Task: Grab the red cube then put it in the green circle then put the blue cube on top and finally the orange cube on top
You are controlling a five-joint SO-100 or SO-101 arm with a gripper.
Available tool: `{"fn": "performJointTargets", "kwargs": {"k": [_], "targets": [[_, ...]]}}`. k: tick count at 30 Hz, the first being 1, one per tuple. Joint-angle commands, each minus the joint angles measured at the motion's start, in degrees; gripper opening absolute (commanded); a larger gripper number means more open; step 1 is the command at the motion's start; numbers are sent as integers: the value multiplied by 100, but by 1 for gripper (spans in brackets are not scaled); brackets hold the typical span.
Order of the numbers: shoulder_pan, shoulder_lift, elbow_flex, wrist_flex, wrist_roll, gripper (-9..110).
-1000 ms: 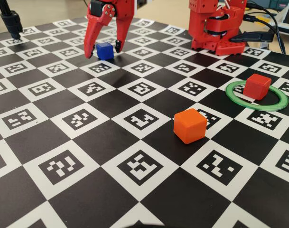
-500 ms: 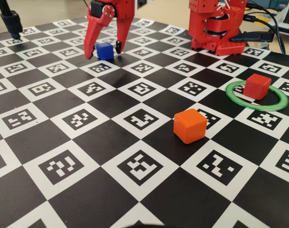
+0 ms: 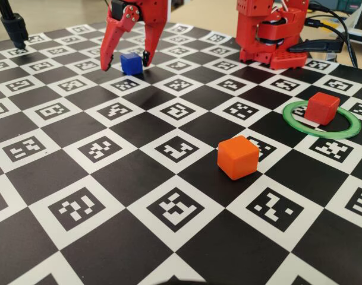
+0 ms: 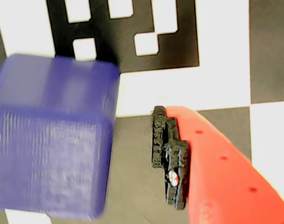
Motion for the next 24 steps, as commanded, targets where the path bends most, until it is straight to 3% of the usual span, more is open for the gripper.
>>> {"fn": "performJointTargets", "kwargs": {"k": [1,24], "targets": [[70,167,-132,-97,114,45],[105,193,-105,-123,492,45]]}}
